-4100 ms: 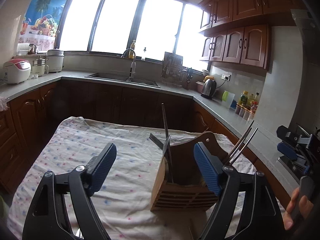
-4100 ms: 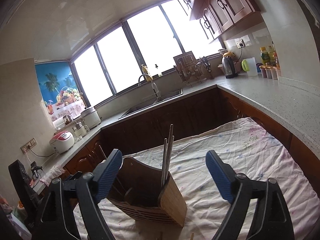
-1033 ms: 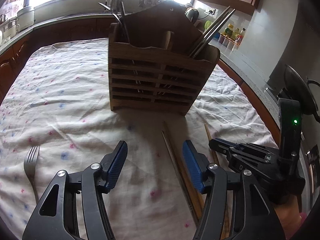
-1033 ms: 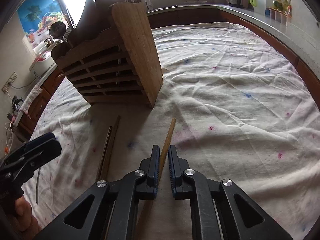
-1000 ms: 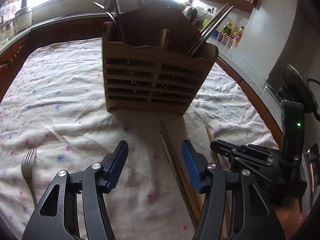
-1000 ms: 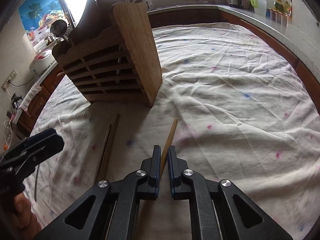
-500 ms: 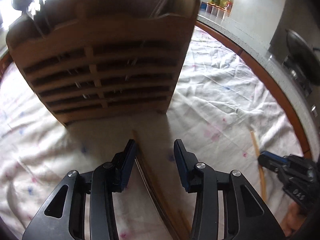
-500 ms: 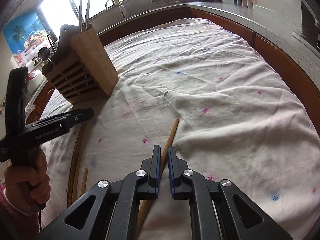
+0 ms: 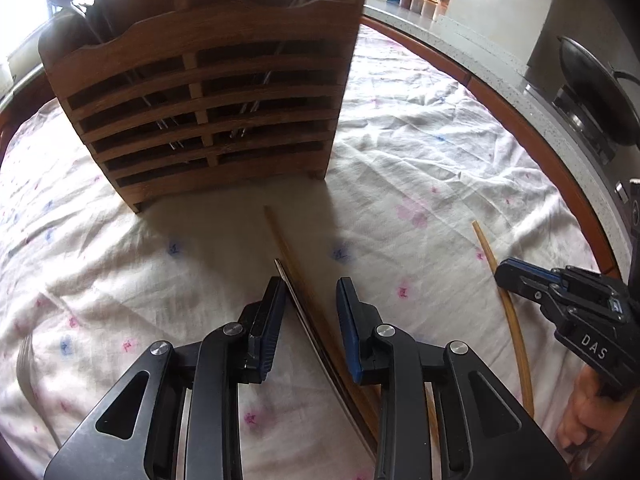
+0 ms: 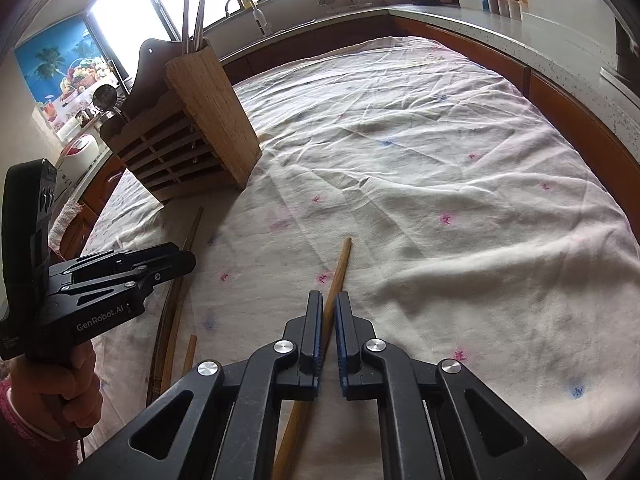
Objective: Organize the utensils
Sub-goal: 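Close the left gripper on a wooden chopstick while the right grasps another wooden chopstick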
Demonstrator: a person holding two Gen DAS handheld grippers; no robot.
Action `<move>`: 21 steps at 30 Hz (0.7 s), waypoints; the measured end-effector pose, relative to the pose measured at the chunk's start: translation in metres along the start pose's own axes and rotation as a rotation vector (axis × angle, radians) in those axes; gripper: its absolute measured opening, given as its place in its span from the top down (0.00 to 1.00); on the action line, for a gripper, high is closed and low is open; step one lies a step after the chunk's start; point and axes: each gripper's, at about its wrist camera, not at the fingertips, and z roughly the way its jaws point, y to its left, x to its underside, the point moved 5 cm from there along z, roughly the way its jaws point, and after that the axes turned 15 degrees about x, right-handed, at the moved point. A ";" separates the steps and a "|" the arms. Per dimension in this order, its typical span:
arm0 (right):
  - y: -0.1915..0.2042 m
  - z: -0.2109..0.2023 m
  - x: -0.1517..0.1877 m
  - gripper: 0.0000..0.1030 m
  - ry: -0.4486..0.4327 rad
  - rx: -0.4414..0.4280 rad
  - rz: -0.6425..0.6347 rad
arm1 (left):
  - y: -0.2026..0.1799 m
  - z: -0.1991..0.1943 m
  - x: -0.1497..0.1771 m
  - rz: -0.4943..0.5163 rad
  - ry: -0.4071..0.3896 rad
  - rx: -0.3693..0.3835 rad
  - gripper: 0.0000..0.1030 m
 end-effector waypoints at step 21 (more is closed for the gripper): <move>0.007 0.012 -0.011 0.94 0.004 0.011 -0.005 | 0.008 0.027 -0.045 0.068 0.046 -0.044 0.94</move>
